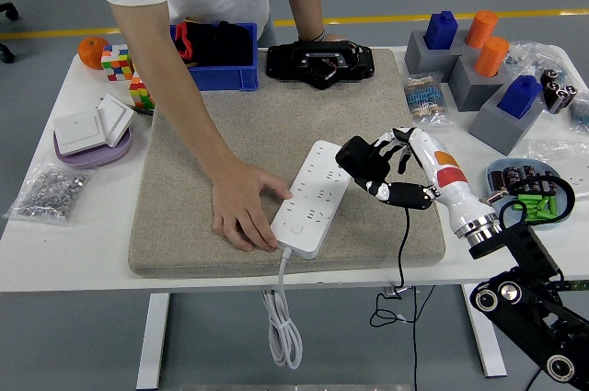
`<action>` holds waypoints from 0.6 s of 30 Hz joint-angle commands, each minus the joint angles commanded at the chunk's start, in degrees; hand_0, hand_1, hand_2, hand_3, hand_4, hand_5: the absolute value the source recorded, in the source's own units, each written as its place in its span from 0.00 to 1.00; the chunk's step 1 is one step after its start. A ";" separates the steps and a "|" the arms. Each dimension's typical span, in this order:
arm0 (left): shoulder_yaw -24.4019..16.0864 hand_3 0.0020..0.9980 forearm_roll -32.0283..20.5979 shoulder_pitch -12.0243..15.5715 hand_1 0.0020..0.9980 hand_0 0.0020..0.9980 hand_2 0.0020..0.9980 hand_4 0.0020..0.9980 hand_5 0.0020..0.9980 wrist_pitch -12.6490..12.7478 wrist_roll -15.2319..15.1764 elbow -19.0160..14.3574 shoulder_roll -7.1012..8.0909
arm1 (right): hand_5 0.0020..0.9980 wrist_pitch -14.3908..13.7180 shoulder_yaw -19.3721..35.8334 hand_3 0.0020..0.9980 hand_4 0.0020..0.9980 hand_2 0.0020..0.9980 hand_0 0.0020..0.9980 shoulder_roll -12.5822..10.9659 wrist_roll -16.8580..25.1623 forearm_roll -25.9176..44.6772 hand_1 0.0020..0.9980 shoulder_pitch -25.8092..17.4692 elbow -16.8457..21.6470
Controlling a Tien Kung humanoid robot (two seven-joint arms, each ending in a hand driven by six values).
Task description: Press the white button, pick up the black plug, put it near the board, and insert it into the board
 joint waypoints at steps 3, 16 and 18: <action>0.00 0.68 0.00 0.00 0.67 0.71 0.59 0.66 0.26 0.00 0.00 0.00 0.00 | 0.00 0.00 0.01 0.42 0.69 0.24 0.22 0.00 0.00 0.00 0.20 0.00 0.04; -0.46 0.68 0.65 -0.15 0.67 0.71 0.59 0.66 0.26 -0.13 -0.14 0.00 -0.23 | 0.00 -1.03 2.68 0.42 0.69 0.24 0.22 -0.07 -0.73 2.24 0.20 -0.41 2.89; -0.40 0.68 0.64 -0.14 0.67 0.71 0.59 0.66 0.26 -0.12 -0.14 0.00 -0.23 | 0.00 -1.10 3.89 0.42 0.69 0.23 0.22 -0.16 -0.63 1.62 0.20 -0.83 1.72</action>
